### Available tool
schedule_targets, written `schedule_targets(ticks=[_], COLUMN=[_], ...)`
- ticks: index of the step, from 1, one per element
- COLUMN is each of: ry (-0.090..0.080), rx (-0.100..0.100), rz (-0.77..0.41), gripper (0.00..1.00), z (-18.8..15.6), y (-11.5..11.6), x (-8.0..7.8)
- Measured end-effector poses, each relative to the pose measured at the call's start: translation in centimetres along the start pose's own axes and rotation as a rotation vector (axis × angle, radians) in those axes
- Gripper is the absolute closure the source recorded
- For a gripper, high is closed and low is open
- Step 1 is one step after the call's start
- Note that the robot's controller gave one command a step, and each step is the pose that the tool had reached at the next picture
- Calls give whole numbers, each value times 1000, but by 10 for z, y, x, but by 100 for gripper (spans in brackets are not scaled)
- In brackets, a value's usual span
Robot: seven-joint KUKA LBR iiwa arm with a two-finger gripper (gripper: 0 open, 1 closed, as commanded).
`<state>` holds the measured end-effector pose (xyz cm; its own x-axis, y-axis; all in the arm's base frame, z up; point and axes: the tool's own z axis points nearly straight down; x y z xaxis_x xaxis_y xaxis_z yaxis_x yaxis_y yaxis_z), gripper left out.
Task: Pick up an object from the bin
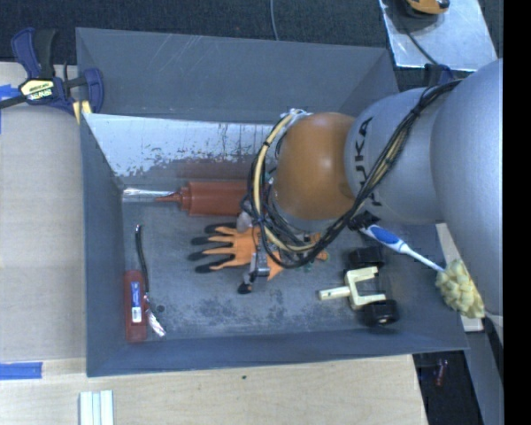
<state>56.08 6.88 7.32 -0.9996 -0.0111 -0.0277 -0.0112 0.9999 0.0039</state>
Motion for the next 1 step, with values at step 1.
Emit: schedule_targets(ticks=[1], ry=[-9], rx=[0], rz=[90], gripper=[100], z=[2], y=[8], x=[-13])
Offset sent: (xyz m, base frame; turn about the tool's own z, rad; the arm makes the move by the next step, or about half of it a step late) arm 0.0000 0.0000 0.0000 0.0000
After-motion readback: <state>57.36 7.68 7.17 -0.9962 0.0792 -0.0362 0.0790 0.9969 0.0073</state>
